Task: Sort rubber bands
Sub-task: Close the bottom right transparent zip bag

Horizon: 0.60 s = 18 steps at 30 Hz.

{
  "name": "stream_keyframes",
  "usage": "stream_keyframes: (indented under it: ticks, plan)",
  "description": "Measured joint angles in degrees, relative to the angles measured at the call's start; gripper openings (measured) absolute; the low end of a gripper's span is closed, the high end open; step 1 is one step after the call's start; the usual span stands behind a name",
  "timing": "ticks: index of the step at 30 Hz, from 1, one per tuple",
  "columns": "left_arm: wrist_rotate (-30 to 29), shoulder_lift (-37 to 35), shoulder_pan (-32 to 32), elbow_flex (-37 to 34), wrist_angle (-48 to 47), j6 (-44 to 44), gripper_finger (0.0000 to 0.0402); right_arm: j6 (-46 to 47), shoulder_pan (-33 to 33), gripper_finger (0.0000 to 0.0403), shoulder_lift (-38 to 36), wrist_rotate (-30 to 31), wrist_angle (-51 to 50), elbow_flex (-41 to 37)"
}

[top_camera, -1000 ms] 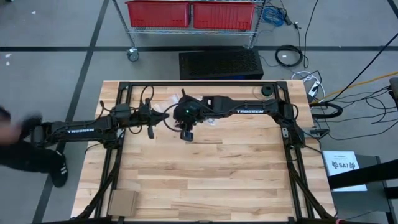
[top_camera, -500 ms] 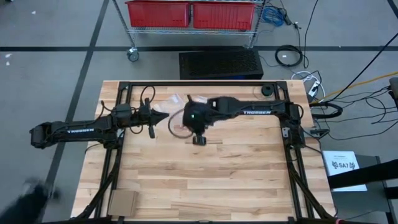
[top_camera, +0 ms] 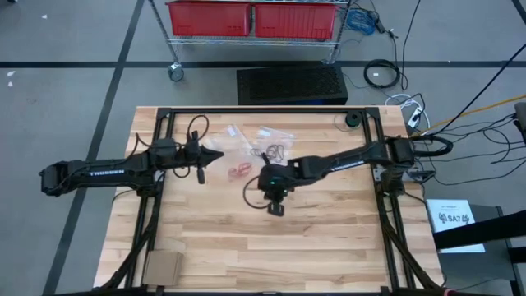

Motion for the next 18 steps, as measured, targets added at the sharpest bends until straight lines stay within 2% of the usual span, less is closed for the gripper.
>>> stream_keyframes:
  ticks: [6, 10, 14, 18]
  plan:
    - [1.33, 2.85, -2.95, 0.0, -6.08, 0.01, 0.0, 6.56, 2.87, 0.0, -6.33, 5.15, 11.18, -11.13]
    - [3.24, 5.89, -5.78, 0.0, -5.41, 0.0, 0.0, 11.15, 5.02, 0.0, -8.61, 7.9, 17.19, -16.28]
    - [4.36, 8.85, -8.36, 0.02, -2.29, -0.41, 0.001, 14.15, 6.76, 0.0, -8.74, 8.72, 19.93, -18.19]
    - [4.94, 11.29, -10.63, 0.02, 1.98, -0.22, 0.0046, 15.49, 7.73, 0.0, -8.53, 8.55, 19.79, -18.55]
